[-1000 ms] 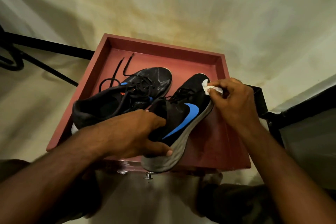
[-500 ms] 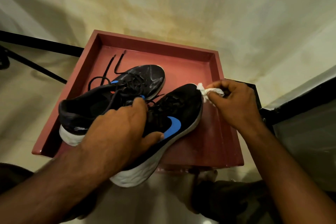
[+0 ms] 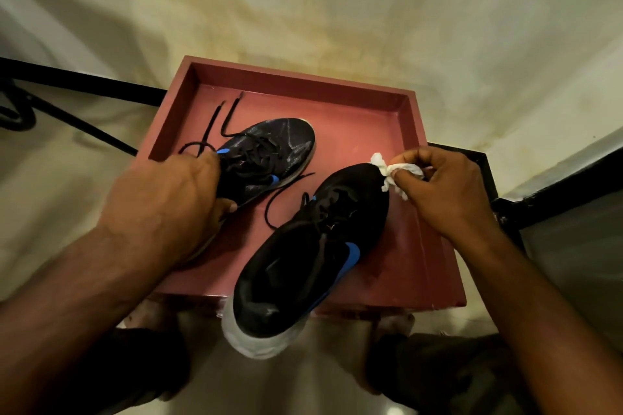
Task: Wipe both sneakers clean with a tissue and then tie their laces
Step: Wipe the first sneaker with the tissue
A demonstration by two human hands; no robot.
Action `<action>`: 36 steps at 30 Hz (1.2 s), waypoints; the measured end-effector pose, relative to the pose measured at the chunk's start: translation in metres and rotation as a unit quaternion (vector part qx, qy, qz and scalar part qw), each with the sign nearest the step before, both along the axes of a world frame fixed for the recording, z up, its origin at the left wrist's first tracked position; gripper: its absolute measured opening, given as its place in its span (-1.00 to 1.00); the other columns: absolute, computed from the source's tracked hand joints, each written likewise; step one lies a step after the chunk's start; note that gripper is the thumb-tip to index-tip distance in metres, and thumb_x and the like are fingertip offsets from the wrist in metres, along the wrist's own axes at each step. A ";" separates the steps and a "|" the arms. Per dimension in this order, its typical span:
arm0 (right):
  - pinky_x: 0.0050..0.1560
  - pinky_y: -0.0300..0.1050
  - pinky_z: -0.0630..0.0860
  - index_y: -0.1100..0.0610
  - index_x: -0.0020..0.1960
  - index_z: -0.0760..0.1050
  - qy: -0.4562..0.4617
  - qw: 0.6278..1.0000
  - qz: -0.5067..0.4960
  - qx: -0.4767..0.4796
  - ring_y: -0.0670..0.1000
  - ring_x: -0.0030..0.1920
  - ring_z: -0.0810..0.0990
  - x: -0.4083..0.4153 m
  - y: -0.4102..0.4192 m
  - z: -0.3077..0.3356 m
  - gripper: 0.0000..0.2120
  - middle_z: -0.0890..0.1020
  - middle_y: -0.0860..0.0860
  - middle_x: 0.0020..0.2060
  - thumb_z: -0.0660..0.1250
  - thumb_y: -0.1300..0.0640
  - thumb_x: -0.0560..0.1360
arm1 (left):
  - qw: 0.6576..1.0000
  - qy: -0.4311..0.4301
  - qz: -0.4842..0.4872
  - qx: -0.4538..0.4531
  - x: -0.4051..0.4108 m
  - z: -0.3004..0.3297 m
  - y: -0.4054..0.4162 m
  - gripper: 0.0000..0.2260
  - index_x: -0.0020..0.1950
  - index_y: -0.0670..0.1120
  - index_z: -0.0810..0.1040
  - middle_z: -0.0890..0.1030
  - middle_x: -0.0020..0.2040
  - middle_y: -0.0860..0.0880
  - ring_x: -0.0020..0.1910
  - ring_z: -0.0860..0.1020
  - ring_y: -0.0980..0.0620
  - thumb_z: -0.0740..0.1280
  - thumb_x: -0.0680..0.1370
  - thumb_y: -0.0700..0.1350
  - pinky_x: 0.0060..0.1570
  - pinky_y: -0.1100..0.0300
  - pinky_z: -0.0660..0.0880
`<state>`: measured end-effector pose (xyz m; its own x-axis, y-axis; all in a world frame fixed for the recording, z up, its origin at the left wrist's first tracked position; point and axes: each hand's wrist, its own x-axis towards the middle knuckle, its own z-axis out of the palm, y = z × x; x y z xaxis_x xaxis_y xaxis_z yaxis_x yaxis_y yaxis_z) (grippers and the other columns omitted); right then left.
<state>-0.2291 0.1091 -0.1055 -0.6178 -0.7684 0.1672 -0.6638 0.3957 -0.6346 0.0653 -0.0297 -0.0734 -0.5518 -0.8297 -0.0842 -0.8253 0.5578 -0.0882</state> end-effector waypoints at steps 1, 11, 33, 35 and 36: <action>-0.11 -0.12 0.67 -0.05 -0.05 0.71 -0.003 1.000 -0.003 -0.003 -0.14 -0.19 0.70 -0.001 0.001 0.000 -0.96 0.72 -0.18 -0.22 0.48 0.06 0.51 | 1.000 0.018 -0.024 0.005 -0.004 -0.002 -0.001 -0.60 0.26 0.00 0.39 0.57 0.07 -0.06 -0.13 0.55 -0.08 0.32 0.57 0.22 -0.20 0.05 0.51; -0.07 -0.03 0.69 -0.05 -0.03 0.71 -0.022 1.000 0.000 -0.016 -0.08 -0.19 0.71 0.003 0.003 0.000 -0.95 0.73 -0.13 -0.23 0.48 0.03 0.52 | 0.963 0.246 -0.109 -0.004 -0.038 0.016 0.012 -0.60 0.08 0.02 0.51 0.62 -0.06 0.05 -0.14 0.53 0.01 0.22 0.55 0.32 -0.15 0.03 0.50; -0.19 -0.50 0.51 -0.01 0.07 0.71 -0.025 0.998 0.027 -0.047 -0.14 -0.13 0.70 0.024 0.000 0.008 -0.89 0.73 -0.10 -0.13 0.47 0.09 0.55 | 0.978 0.150 -0.117 0.089 -0.033 -0.028 0.017 -0.48 0.20 0.00 0.26 0.64 -0.12 0.00 -0.16 0.64 -0.13 0.30 0.52 0.37 -0.21 0.02 0.53; -0.15 -0.45 0.56 -0.01 0.07 0.71 -0.027 0.997 0.036 -0.064 -0.13 -0.10 0.70 0.025 0.003 0.011 -0.89 0.74 -0.09 -0.10 0.47 0.11 0.55 | 0.974 0.178 -0.102 0.091 -0.036 -0.025 0.011 -0.50 0.19 -0.02 0.30 0.64 -0.12 -0.05 -0.13 0.65 -0.19 0.31 0.53 0.34 -0.18 0.00 0.54; -0.09 -0.33 0.62 -0.02 0.06 0.71 -0.025 0.996 0.040 -0.080 -0.12 -0.09 0.71 0.025 0.004 0.013 -0.89 0.74 -0.11 -0.09 0.47 0.12 0.55 | 0.972 0.195 -0.094 0.094 -0.036 -0.024 0.007 -0.50 0.19 -0.03 0.32 0.61 -0.15 -0.04 -0.13 0.65 -0.19 0.31 0.53 0.34 -0.18 -0.02 0.55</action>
